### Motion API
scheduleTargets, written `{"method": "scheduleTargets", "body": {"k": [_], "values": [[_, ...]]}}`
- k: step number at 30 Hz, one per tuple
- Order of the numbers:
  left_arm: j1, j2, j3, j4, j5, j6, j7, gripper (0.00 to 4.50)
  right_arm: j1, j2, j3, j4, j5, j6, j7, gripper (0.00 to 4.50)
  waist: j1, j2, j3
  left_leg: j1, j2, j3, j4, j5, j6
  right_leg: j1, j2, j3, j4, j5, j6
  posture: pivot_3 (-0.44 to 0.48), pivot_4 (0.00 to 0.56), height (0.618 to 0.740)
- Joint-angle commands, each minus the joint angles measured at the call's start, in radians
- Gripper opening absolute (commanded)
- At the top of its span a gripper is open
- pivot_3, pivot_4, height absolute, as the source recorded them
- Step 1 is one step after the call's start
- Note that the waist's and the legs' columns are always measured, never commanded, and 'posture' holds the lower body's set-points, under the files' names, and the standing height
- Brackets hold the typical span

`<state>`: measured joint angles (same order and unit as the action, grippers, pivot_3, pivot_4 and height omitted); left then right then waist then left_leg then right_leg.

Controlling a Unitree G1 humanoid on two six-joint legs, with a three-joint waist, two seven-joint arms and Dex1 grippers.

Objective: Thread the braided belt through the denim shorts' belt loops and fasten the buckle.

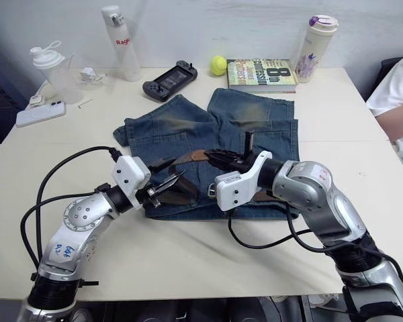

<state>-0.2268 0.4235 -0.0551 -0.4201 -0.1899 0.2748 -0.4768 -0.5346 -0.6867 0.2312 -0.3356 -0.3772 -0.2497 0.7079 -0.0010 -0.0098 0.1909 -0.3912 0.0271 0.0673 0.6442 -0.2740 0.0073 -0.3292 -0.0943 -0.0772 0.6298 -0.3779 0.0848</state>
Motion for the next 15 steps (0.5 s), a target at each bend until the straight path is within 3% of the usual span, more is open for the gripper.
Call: {"method": "scheduleTargets", "body": {"k": [1, 10, 13, 15], "values": [[-0.02, -0.019, 0.011, -0.022, 0.011, -0.036, 0.019, 2.47, 0.001, 0.007, -0.018, -0.05, 0.015, 0.006, 0.002, 0.0, -0.001, 0.0, 0.0, 0.0, 0.0, 0.0, 0.0, 0.0, 0.0, 0.0, 0.0, 0.0, 0.0, 0.0, 0.0, 0.0, 0.15, 0.74], [-0.019, -0.022, 0.011, -0.022, 0.013, -0.042, 0.012, 2.47, 0.011, 0.019, -0.025, -0.068, 0.028, 0.061, 0.011, 0.0, -0.003, 0.0, 0.0, 0.0, 0.0, 0.0, 0.0, 0.0, 0.0, 0.0, 0.0, 0.0, 0.0, 0.0, 0.0, 0.0, 0.15, 0.74], [-0.015, -0.013, 0.004, -0.025, 0.026, -0.047, 0.008, 1.67, 0.012, 0.017, -0.029, -0.072, 0.028, 0.063, 0.009, 0.0, -0.003, 0.0, 0.0, 0.0, 0.0, 0.0, 0.0, 0.0, 0.0, 0.0, 0.0, 0.0, 0.0, 0.0, 0.0, 0.0, 0.15, 0.74], [-0.013, -0.012, 0.006, -0.022, 0.029, -0.045, 0.007, 0.71, 0.01, 0.018, -0.03, -0.072, 0.03, 0.065, 0.008, 0.0, -0.003, 0.0, 0.0, 0.0, 0.0, 0.0, 0.0, 0.0, 0.0, 0.0, 0.0, 0.0, 0.0, 0.0, 0.0, 0.0, 0.15, 0.74]]}}
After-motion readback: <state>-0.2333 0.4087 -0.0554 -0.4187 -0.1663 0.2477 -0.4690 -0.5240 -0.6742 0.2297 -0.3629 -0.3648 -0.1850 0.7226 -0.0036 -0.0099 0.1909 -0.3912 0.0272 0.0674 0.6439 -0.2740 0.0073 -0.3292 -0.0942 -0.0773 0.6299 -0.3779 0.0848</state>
